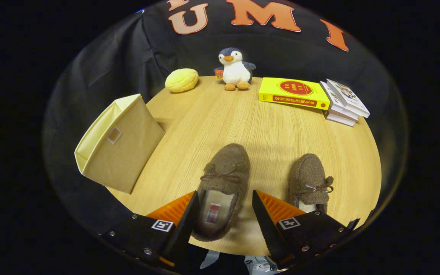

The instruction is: Open the storage box then place both shoes into the box .Put the left shoe in first, then the right shoe, with the right side of both shoes facing outward in a uniform manner.

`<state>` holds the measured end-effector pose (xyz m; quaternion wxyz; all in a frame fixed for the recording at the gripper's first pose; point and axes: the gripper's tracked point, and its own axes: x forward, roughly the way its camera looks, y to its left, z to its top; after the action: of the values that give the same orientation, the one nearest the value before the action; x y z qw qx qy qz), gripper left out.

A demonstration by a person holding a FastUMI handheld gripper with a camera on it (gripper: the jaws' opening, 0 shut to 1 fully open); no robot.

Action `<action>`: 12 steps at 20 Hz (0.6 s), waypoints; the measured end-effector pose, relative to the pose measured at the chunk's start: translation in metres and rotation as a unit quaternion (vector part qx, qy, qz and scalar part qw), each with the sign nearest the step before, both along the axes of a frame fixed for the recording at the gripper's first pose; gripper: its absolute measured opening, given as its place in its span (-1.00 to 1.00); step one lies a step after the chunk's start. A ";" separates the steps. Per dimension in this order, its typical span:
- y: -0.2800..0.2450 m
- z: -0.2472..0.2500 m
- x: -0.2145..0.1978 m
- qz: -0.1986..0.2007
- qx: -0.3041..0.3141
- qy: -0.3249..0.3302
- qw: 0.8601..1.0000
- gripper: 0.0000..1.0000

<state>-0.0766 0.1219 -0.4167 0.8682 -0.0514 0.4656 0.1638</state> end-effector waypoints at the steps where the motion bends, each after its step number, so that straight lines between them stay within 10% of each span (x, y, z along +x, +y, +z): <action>1: -0.005 -0.009 -0.001 0.002 -0.010 0.003 1.000 0.65; 12: -0.012 -0.075 0.037 -0.023 -0.048 -0.015 0.998 -0.25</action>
<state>-0.0394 0.1099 -0.4915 0.8750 -0.0850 0.4610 0.1206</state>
